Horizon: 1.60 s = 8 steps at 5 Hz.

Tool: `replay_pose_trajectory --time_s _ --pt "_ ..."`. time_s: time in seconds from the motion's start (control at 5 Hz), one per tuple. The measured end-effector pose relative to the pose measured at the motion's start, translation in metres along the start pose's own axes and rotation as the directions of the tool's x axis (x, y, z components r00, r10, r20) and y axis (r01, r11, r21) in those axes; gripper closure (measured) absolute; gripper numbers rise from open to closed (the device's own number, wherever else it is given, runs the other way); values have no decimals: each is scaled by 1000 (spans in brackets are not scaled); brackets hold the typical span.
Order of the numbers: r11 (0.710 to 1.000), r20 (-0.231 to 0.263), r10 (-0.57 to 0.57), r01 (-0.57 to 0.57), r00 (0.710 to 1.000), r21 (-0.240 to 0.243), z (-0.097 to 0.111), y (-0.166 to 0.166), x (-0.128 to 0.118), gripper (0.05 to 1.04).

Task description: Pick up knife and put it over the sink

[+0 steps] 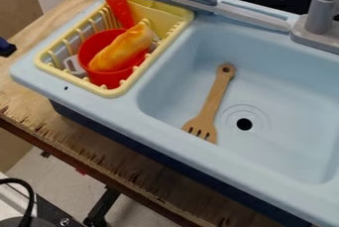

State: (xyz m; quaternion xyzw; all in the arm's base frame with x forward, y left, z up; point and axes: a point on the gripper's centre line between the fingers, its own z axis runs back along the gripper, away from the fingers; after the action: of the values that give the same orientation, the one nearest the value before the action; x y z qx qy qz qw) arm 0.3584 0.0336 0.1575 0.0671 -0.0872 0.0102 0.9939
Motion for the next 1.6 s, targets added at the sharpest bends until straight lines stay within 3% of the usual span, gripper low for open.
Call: replay_pose_trajectory --time_s 0.2,0.4,0.6,0.8,1.0,1.4,1.6 --pt "1000 -35 -11 11 999 -1 -11 -2 -4 85" --pt "980 -17 -199 199 980 8 -15 1 -3 85" --pt "900 19 -435 435 900 -20 -14 7 -1 85" --pt "764 39 -643 644 765 -42 -12 19 -4 85" --pt "597 -19 -800 794 599 -113 -14 33 0 85" --pt "508 -17 -860 851 511 -132 -28 41 -11 85" --pt "480 0 -874 863 486 -160 -35 40 -17 85"
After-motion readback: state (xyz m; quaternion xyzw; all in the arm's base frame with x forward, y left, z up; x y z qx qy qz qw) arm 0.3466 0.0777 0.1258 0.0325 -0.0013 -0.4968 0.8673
